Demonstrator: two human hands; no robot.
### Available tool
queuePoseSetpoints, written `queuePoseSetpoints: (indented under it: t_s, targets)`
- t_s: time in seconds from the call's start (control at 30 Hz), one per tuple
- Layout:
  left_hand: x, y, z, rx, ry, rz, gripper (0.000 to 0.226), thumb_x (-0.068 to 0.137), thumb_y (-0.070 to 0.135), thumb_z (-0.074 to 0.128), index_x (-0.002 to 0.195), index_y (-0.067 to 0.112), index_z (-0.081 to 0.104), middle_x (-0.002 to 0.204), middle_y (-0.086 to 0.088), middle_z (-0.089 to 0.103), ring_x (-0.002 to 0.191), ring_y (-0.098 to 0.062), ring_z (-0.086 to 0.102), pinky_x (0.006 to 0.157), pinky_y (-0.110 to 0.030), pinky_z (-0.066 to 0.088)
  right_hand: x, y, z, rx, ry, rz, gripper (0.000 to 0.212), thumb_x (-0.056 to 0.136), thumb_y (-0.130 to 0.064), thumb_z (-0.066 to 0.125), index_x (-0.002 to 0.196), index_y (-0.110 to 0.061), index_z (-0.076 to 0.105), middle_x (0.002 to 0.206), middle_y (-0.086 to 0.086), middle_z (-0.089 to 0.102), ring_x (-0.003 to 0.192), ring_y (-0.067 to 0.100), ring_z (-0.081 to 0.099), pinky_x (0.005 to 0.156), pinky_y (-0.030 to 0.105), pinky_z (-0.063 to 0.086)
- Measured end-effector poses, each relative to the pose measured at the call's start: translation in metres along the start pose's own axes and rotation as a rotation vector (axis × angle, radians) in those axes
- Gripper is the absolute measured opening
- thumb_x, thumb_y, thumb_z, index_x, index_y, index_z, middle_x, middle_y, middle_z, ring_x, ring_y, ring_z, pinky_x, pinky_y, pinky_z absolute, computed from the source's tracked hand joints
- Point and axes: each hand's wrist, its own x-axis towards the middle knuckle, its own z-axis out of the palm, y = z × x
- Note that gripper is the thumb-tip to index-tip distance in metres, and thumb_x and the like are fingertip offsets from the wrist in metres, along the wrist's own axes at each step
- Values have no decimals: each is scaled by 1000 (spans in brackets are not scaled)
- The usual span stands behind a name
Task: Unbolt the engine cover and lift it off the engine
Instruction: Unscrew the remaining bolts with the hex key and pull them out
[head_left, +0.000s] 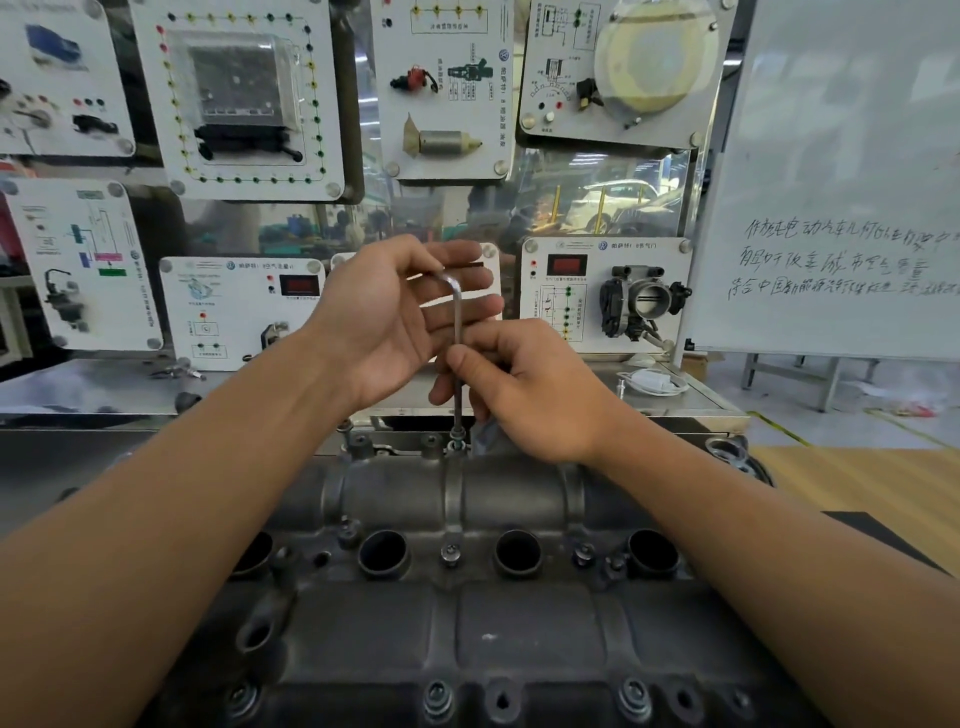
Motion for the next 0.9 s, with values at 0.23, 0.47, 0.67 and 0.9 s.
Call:
queuePoseSetpoints:
  t_s: [0.23, 0.47, 0.67, 0.9]
  targets:
    - [-7, 2, -16, -71, -402, -120, 39, 88, 16, 44, 122, 19, 63, 118, -10, 66, 100, -23, 65, 60, -32, 55, 0, 1, 1, 38, 1, 7, 27, 101, -4, 48, 85, 6, 67, 73, -3, 72, 52, 18, 51, 54, 38, 47]
    - [2, -9, 13, 347, 21, 105, 4, 85, 17, 71, 89, 16, 73, 69, 2, 67, 56, -8, 63, 40, -22, 45, -1, 2, 2, -70, -11, -53, 28, 101, -6, 50, 82, 4, 68, 61, -17, 62, 46, 4, 51, 51, 19, 42]
    - [3, -6, 8, 152, 120, 75, 21, 91, 8, 48, 92, 12, 69, 77, -3, 69, 65, -21, 72, 53, -26, 56, 0, 1, 0, -31, -19, -10, 30, 101, -10, 53, 81, 2, 72, 47, -17, 57, 44, 4, 49, 48, 17, 39]
    - [-7, -8, -12, -146, -345, -36, 39, 84, 15, 39, 112, 15, 67, 103, -5, 72, 94, -21, 69, 78, -33, 57, -1, 0, 0, -10, -44, -25, 28, 101, -9, 52, 82, -1, 72, 61, -12, 65, 51, 10, 52, 55, 28, 45]
